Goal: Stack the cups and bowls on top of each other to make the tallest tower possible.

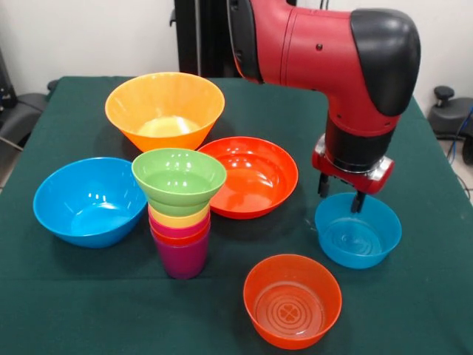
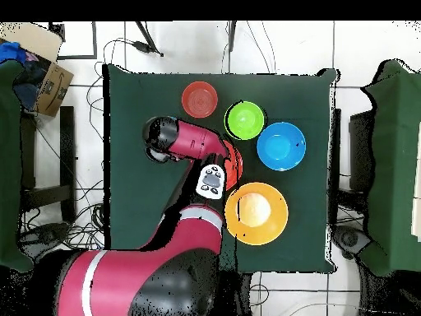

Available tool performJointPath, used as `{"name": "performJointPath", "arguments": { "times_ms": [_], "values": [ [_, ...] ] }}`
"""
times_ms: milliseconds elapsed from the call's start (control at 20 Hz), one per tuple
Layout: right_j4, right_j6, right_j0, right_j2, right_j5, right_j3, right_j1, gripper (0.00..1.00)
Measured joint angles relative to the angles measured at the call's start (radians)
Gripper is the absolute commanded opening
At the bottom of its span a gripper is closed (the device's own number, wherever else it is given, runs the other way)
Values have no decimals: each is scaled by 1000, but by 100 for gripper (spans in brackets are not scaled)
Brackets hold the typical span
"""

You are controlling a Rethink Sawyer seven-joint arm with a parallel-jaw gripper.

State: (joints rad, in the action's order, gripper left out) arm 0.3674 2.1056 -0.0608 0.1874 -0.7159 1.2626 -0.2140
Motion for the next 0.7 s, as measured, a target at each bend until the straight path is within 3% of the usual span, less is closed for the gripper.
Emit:
{"name": "performJointPath", "arguments": {
  "times_ms": [700],
  "values": [
    [2, 0, 7, 6, 25, -30, 42, 100]
  ]
}}
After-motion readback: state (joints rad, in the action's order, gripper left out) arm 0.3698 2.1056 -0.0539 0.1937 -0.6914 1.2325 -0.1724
